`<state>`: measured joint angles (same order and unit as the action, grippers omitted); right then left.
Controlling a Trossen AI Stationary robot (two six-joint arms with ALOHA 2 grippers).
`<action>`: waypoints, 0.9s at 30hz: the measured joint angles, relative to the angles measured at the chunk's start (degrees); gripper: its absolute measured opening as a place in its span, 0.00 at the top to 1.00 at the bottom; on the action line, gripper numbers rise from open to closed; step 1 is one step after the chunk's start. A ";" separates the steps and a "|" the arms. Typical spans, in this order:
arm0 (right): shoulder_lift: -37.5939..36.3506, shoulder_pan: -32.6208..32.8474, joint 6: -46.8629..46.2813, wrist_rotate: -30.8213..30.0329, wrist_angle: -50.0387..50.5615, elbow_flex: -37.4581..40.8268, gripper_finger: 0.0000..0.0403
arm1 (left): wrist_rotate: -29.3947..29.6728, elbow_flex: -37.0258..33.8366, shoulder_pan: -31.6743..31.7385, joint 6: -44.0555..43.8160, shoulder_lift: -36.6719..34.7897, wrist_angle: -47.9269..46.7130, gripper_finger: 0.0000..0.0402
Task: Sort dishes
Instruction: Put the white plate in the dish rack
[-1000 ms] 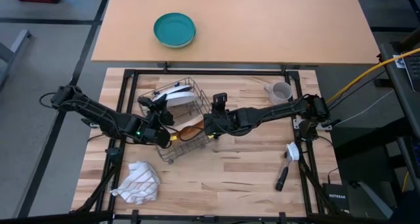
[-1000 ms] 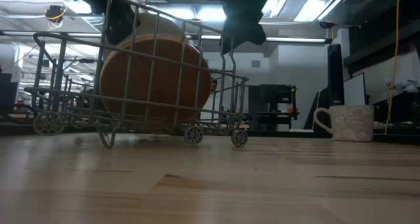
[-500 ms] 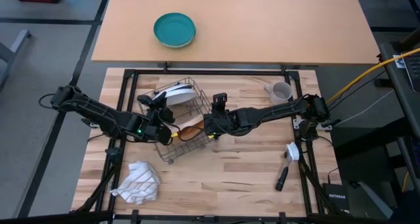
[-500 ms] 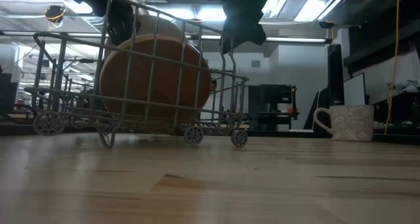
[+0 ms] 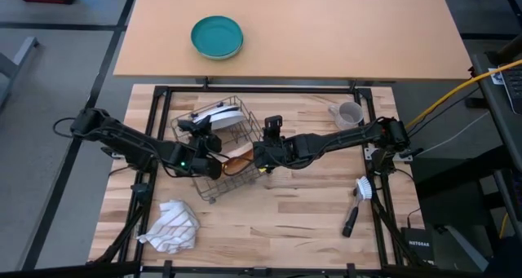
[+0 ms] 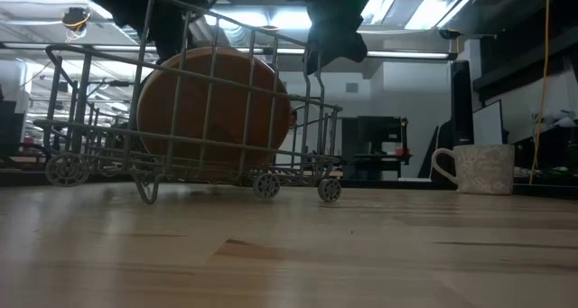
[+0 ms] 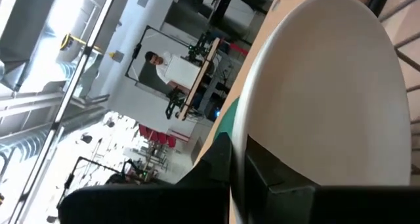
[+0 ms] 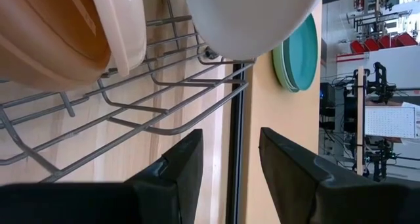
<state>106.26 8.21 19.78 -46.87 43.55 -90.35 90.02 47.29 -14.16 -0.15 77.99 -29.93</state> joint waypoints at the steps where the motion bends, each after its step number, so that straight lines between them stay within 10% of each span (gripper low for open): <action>1: 0.00 0.00 -0.01 0.02 -0.02 0.00 0.62 | 0.00 0.00 0.29 -0.55 0.54 0.00 1.00; 27: 0.02 0.01 0.01 0.05 0.02 0.00 0.62 | -5.10 0.07 -1.37 -11.25 3.33 -1.28 0.97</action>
<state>106.28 8.21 19.79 -46.83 43.57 -90.35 84.91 47.36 -15.53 -11.39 81.32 -31.21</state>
